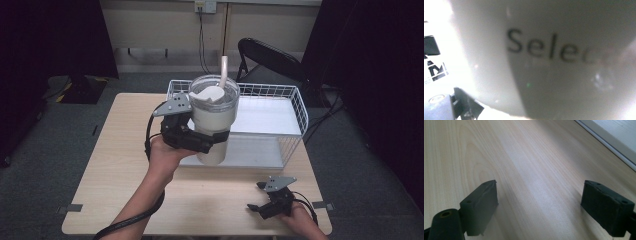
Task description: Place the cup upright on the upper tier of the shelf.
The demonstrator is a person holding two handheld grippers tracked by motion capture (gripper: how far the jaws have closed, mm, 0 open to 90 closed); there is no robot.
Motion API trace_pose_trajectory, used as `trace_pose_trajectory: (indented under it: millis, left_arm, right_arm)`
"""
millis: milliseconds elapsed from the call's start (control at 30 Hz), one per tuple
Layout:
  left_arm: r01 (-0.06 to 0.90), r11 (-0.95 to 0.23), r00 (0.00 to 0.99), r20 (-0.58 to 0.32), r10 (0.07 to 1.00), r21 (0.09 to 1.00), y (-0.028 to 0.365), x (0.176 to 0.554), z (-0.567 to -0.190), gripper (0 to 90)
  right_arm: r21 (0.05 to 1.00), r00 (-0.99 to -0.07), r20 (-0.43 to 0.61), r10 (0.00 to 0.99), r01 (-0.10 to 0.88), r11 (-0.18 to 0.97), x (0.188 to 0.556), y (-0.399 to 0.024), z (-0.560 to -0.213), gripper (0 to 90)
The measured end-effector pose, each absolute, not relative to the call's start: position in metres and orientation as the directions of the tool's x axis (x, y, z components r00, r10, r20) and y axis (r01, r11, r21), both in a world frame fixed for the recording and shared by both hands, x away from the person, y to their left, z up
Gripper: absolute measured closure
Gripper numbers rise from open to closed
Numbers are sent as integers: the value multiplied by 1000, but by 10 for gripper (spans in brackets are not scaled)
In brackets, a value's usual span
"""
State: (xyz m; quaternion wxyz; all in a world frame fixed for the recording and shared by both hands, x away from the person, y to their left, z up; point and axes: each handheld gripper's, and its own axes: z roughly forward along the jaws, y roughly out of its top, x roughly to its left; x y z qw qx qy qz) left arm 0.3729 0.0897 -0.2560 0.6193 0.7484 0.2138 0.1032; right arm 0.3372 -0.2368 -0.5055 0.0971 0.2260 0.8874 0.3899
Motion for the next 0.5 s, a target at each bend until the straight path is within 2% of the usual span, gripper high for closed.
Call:
trace_pose_trajectory:
  millis: [500]
  left_arm:
    - [183,-151,885,-96,456,971,81,389,-237,88]
  right_arm:
    - [736,-879,3,477,325,594,337,-237,-505,131]
